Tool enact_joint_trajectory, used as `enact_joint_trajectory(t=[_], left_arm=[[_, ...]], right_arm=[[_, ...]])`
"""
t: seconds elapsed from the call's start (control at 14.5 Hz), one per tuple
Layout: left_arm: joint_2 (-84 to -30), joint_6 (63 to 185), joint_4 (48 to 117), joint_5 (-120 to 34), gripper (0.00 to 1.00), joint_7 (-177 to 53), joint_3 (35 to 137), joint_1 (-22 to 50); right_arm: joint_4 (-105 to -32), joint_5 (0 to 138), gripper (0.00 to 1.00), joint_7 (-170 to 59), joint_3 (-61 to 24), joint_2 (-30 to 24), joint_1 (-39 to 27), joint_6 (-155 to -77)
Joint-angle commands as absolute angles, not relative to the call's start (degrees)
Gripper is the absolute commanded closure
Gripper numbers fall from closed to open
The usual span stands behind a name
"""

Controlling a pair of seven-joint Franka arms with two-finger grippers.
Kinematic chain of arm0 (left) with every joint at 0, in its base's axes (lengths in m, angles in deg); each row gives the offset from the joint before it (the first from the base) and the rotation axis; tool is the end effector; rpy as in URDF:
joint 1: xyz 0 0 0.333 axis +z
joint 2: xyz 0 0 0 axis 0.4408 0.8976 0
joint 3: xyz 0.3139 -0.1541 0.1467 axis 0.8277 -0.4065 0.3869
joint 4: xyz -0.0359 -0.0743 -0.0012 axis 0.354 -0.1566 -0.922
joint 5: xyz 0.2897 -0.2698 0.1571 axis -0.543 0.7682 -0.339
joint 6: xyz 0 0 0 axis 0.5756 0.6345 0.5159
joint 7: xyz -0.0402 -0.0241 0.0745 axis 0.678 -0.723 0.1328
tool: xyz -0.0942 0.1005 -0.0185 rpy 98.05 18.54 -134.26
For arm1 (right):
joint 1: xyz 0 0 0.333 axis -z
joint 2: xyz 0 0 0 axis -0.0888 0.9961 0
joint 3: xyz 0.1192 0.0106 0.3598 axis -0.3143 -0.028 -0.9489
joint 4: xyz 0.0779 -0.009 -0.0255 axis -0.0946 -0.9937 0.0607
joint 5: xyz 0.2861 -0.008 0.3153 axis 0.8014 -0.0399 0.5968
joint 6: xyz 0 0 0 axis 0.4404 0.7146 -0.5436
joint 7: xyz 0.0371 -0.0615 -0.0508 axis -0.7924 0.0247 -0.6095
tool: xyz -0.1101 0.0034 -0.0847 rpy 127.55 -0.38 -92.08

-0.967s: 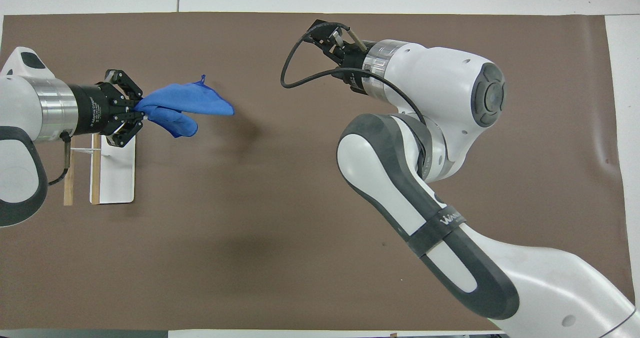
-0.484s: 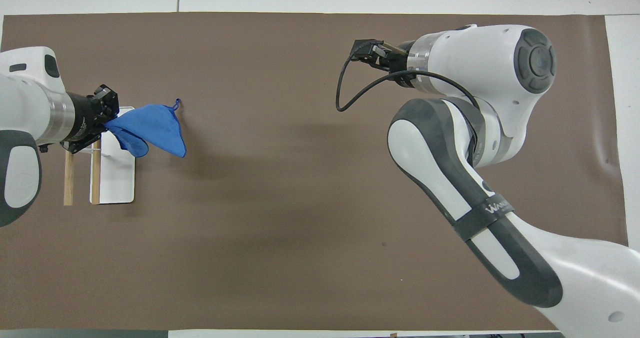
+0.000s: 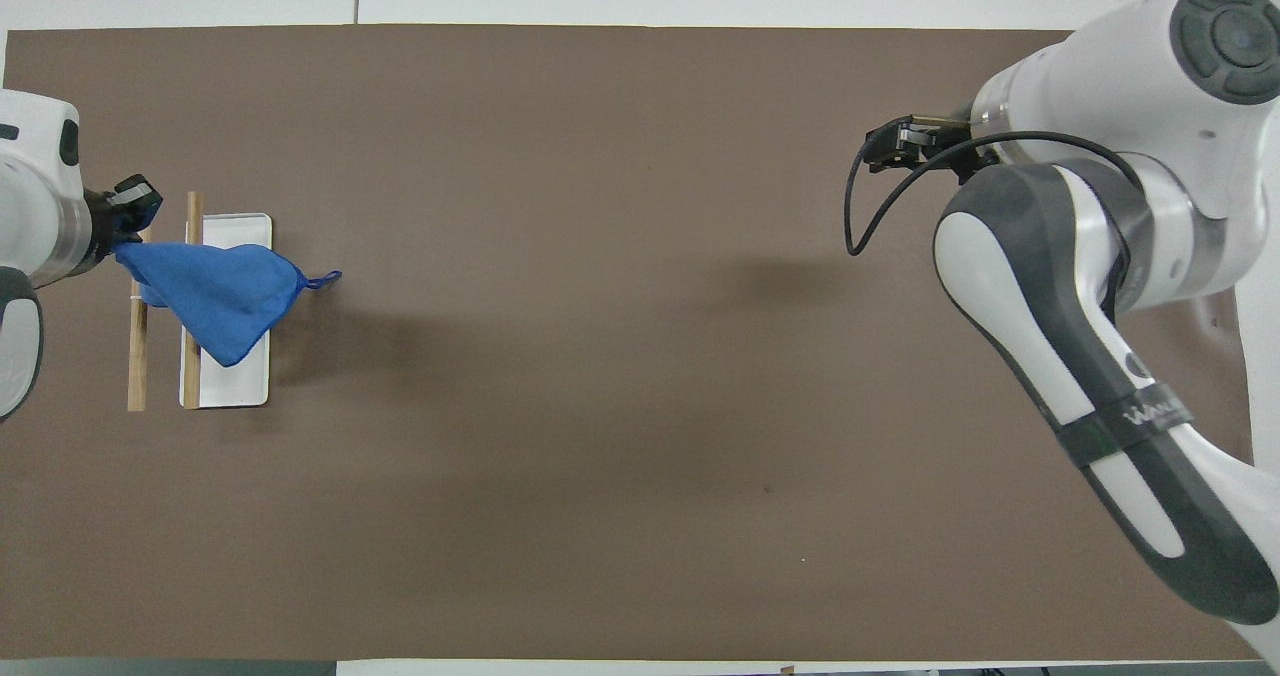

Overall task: Right arm passes towel to left arm to hang
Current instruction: 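Drape the towel over the wooden rack with the left gripper while the right gripper retracts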

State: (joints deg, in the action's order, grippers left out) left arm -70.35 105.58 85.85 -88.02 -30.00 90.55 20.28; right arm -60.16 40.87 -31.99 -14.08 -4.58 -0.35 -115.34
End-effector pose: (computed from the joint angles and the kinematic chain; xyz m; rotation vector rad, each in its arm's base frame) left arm 0.5968 -0.0200 0.5381 -2.7759 -0.8624 -0.4401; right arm 0.6898 0.1030 0.4960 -3.0504 0.2106 -0.1772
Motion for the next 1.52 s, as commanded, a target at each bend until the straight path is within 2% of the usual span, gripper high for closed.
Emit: enact_joint_trajectory(t=[0.0,0.21,0.48,0.69,0.83,0.9,1.24,1.31,1.45], left_arm=[[-70.23,108.73,85.56,-90.35,1.0,-31.03,90.43,22.37],[-69.97,113.74,86.0,-90.35,1.0,-30.77,90.43,24.83],[-70.93,121.91,90.21,-90.35,1.0,-30.68,90.35,29.48],[-71.64,128.14,94.78,-90.35,1.0,-30.5,90.34,32.21],[-71.55,130.1,96.89,-90.35,1.0,-30.24,90.34,33.8],[-71.9,130.36,99.17,-90.27,1.0,-30.06,90.34,34.24],[-72.25,129.75,101.74,-89.92,0.99,-27.44,90.26,36.7],[-72.25,129.58,101.74,-89.56,0.6,-26.9,90.26,36.88],[-72.25,127.48,101.3,-87.55,0.29,-26.63,90.26,36.97]], right_arm=[[-61.12,39.54,0.0,-35.67,-14.69,-8.98,2.53,-109.0],[-59.9,36.21,0.0,-38.49,-14.78,-13.02,5.17,-102.14],[-53.85,35.32,0.0,-39.81,-14.69,-13.91,7.29,-93.0],[-46.64,36.28,0.0,-41.66,-5.22,-11.98,2.02,-84.04],[-48.19,36.37,0.0,-41.57,-6.59,-13.72,3.24,-83.31],[-54.99,36.28,0.0,-41.31,-8.08,-18.26,4.64,-84.27],[-56.02,36.46,0.0,-41.31,-10.21,-18.92,6.41,-85.33],[-56.02,36.55,0.0,-41.48,-10.12,-18.92,6.5,-85.59],[-56.02,36.55,0.0,-41.49,-10.12,-18.92,6.5,-85.86]])
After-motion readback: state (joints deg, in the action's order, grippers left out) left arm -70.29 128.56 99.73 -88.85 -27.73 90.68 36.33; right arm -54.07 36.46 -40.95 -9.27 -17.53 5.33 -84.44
